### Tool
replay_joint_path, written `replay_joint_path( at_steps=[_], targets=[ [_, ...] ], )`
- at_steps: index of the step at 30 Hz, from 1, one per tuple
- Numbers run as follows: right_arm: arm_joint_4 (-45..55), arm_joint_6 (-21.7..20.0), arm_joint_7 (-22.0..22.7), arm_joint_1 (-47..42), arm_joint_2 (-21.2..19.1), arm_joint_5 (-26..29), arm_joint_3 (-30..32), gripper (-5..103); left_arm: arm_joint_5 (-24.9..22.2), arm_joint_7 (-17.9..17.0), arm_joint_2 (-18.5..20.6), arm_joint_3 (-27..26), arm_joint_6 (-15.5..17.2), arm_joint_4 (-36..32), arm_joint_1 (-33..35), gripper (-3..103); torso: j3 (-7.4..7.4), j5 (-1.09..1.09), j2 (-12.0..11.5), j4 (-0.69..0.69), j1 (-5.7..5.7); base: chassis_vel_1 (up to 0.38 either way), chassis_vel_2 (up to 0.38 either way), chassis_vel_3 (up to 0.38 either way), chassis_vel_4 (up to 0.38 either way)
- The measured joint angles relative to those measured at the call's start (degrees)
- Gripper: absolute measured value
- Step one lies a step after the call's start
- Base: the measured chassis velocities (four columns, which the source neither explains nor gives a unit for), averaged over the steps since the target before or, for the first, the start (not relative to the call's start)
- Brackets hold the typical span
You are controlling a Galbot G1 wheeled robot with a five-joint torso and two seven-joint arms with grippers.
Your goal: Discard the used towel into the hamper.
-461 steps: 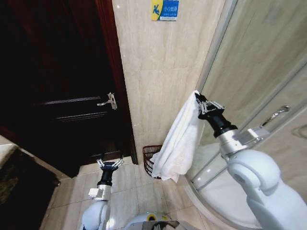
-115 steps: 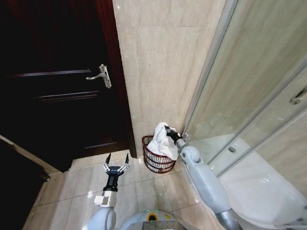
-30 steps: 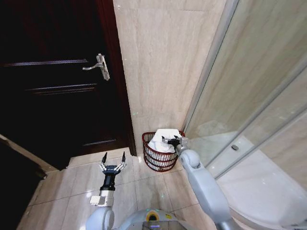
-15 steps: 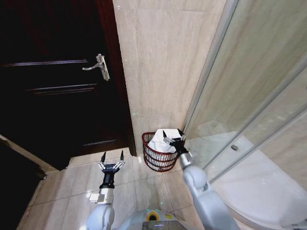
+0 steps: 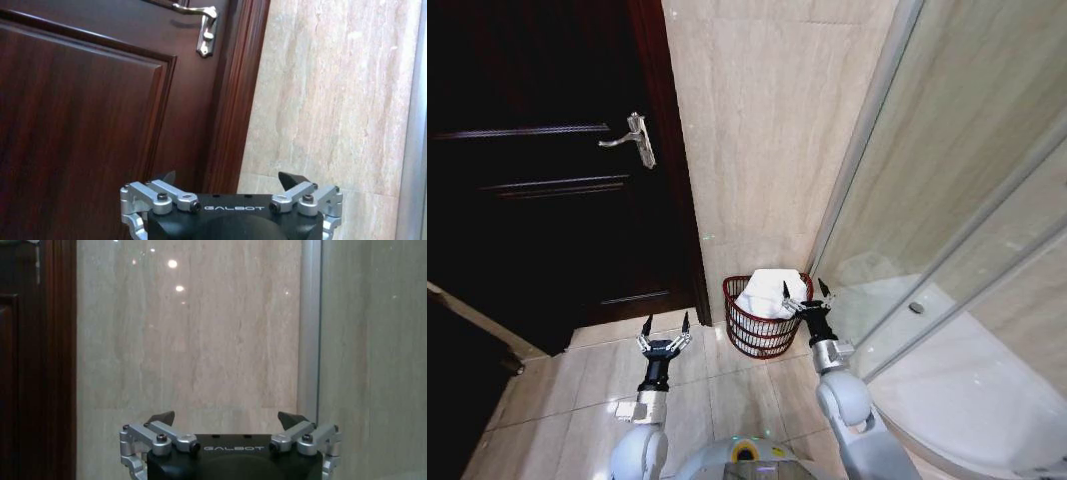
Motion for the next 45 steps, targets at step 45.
replay_joint_path(
  at_steps=[45],
  targets=[
    [0.6,1.5,-1.4,-3.4,-0.5,-0.2,-0.6,100,0.9,0.3,0.0,-0.3,0.1,-1.0,0.3,100,0.01,-0.01,0.0,0.0,0.01,0.022,-0.053,-0.05,0.026]
  ],
)
